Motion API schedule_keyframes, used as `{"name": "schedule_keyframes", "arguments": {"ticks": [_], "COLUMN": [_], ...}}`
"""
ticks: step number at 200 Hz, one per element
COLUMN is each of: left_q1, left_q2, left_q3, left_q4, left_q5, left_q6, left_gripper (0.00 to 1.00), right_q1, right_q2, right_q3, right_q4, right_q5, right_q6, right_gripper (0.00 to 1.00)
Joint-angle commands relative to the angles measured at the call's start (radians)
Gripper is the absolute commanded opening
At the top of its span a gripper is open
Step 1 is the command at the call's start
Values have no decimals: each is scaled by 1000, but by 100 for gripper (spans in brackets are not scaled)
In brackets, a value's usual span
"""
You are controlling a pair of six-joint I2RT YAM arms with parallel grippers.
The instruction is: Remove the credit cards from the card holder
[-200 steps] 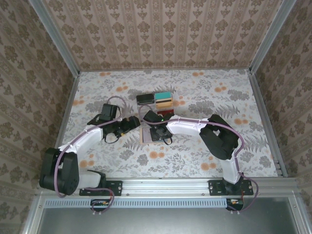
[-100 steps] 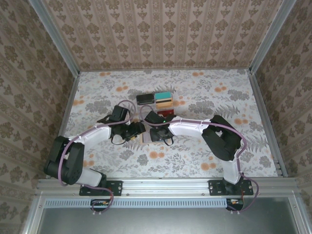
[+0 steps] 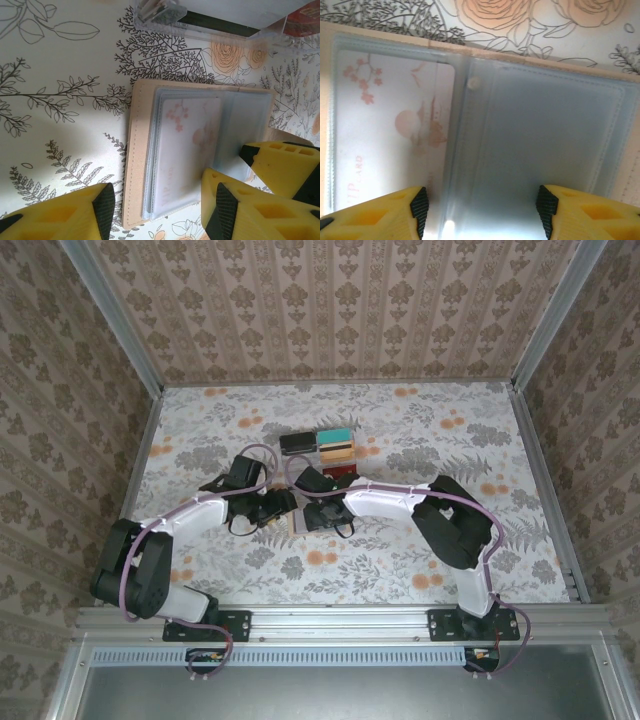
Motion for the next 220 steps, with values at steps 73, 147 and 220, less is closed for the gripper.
{"name": "schedule_keyframes", "arguments": {"ticks": [73, 147, 220], "left_q1": [-12, -44, -51], "left_q2": [81, 167, 210], "left_q3": [39, 56, 59], "left_q4": [42, 63, 23], "left_q5": [107, 140, 94], "left_q6": [-18, -37, -24], "left_gripper": [44, 39, 37], "right_q1": [19, 17, -12], "right_q2": [102, 92, 46], "right_q3": [-53, -65, -120], "right_q4": [-63, -40, 40], "right_q5": [42, 5, -57], "right_q6": [19, 19, 39], "right_gripper": [54, 52, 50]}}
